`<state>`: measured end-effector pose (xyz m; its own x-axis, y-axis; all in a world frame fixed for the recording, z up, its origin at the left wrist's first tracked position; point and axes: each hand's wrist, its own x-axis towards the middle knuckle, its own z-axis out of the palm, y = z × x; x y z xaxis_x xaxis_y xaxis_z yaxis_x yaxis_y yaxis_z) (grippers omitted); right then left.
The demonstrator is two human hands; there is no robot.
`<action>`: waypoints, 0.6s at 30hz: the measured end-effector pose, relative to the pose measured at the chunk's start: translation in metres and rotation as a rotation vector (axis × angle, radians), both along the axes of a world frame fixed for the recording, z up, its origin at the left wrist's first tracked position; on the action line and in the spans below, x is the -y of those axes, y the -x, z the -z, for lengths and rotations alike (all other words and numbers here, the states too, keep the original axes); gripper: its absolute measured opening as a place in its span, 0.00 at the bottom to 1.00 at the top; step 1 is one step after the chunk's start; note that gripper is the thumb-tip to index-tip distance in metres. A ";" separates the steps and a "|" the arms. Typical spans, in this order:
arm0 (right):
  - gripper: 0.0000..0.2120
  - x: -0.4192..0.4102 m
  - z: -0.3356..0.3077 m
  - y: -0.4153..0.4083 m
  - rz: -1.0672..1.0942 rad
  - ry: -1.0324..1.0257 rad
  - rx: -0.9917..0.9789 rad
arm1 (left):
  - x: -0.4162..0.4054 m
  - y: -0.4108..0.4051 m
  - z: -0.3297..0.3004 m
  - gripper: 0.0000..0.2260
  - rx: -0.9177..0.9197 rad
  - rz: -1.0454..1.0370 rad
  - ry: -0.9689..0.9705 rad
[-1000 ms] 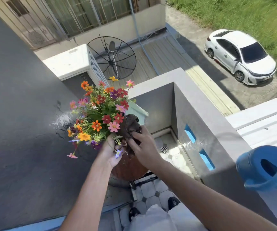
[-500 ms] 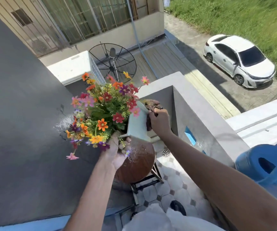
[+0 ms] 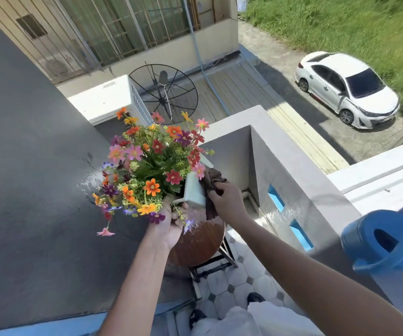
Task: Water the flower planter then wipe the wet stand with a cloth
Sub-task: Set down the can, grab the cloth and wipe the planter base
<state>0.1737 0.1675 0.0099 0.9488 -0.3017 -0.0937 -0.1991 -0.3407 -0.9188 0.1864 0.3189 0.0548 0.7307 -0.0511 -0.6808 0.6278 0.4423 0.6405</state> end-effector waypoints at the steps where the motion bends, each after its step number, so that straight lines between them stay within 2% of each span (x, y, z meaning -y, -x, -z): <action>1: 0.10 0.000 0.002 0.001 -0.004 -0.001 -0.019 | -0.002 -0.001 0.000 0.10 -0.011 0.005 -0.010; 7: 0.10 -0.020 -0.039 -0.004 -0.012 -0.133 0.150 | 0.010 0.001 -0.001 0.12 0.005 -0.069 -0.151; 10: 0.09 -0.020 -0.044 -0.008 -0.019 -0.160 0.183 | 0.009 0.000 -0.001 0.09 -0.005 -0.093 -0.056; 15: 0.09 0.001 -0.003 -0.002 0.055 -0.053 0.028 | 0.001 0.003 -0.012 0.12 0.009 -0.013 0.116; 18: 0.10 0.001 0.015 0.005 0.063 -0.043 -0.058 | 0.001 -0.001 -0.020 0.14 0.005 -0.033 0.130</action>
